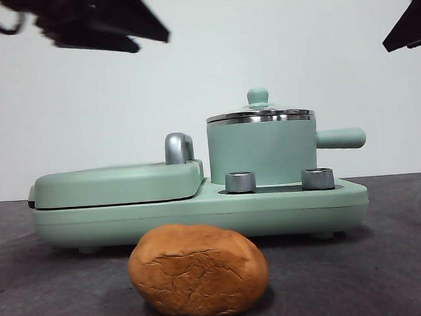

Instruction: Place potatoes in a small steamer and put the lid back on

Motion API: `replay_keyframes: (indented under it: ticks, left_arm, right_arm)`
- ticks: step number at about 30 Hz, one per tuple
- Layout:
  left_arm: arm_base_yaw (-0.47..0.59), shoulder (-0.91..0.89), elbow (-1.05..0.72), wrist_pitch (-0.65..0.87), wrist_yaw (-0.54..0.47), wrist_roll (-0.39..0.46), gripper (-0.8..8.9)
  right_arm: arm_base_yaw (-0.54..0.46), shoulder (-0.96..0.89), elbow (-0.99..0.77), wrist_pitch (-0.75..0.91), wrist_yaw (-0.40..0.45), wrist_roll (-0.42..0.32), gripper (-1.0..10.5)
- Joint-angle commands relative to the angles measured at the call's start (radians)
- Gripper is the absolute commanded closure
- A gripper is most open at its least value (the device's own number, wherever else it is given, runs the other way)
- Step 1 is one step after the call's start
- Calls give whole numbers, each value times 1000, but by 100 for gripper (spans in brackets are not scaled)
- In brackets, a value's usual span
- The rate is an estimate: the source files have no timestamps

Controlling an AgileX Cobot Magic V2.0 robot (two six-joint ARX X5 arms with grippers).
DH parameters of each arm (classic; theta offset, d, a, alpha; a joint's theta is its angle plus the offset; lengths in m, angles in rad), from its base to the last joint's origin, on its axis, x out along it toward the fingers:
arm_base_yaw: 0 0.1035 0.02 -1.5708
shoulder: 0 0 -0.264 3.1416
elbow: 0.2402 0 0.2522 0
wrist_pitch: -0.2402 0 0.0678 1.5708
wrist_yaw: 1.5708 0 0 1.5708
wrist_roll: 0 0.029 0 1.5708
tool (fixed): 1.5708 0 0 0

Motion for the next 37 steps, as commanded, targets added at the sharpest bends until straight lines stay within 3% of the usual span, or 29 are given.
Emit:
replay_keyframes:
  ticks: [1,6,13,19,32,37]
  left_arm:
    - [-21,107,98,43,-7,-32,441]
    - [-39,299,270,68,-7,-42,441]
    - [-61,557,529,74,-7,-145,441]
    - [-84,721,690,74,-7,-152,441]
    - [-89,832,737,36,-19,-151,442]
    - [-88,832,737,-5,-33,-93,443]
  right_arm:
    - [3,2,16,18,0,17,707]
    - [3,2,16,34,0,33,707]
    - [3,2,16,37,0,41,707]
    - [3,2,16,37,1,40,707]
    - [3,2,16,37,0,41,707]
    - [3,2,16,37,1,41,707]
